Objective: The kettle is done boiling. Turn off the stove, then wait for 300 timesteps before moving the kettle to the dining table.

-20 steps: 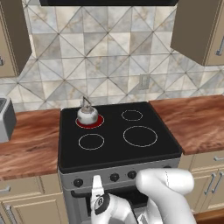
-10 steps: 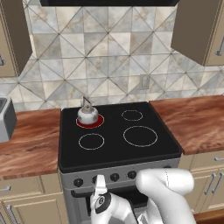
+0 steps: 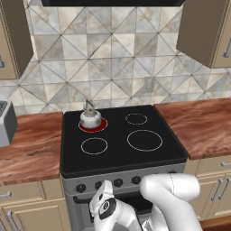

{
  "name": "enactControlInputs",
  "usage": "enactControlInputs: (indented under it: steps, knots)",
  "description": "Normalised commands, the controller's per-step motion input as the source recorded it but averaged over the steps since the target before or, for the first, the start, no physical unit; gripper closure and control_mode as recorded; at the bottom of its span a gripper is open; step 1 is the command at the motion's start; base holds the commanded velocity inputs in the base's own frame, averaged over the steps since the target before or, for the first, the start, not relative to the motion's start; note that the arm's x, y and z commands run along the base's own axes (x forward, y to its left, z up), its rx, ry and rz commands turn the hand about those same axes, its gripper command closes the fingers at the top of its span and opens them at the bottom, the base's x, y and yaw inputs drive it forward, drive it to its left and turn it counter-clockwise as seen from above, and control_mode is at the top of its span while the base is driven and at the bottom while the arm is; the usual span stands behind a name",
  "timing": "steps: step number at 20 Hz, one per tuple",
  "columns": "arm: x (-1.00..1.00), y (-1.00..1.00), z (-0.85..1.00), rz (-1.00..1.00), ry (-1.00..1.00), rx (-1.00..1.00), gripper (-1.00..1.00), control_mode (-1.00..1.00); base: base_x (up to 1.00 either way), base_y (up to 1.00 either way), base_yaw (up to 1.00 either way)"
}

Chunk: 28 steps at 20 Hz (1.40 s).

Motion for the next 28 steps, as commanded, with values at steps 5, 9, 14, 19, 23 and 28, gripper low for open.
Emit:
enactControlInputs:
  steps: [5,9,14,19,23,28]
  knots:
    - [0.10,0.09,0.00,0.00,0.00,0.29,1.00,-1.00,0.00,0.00,0.00]
    - [0.13,0.12,0.00,0.00,0.00,0.27,1.00,-1.00,0.00,0.00,0.00]
    - [0.13,0.10,0.00,0.00,0.02,0.27,1.00,-1.00,0.00,0.00,0.00]
    - [0.11,0.06,0.00,0.00,0.03,0.31,1.00,-1.00,0.00,0.00,0.00]
    - [0.08,0.03,-0.03,0.00,0.00,0.30,1.00,-1.00,0.00,0.00,0.00]
    - [0.12,0.01,-0.02,0.00,0.01,0.33,1.00,-1.00,0.00,0.00,0.00]
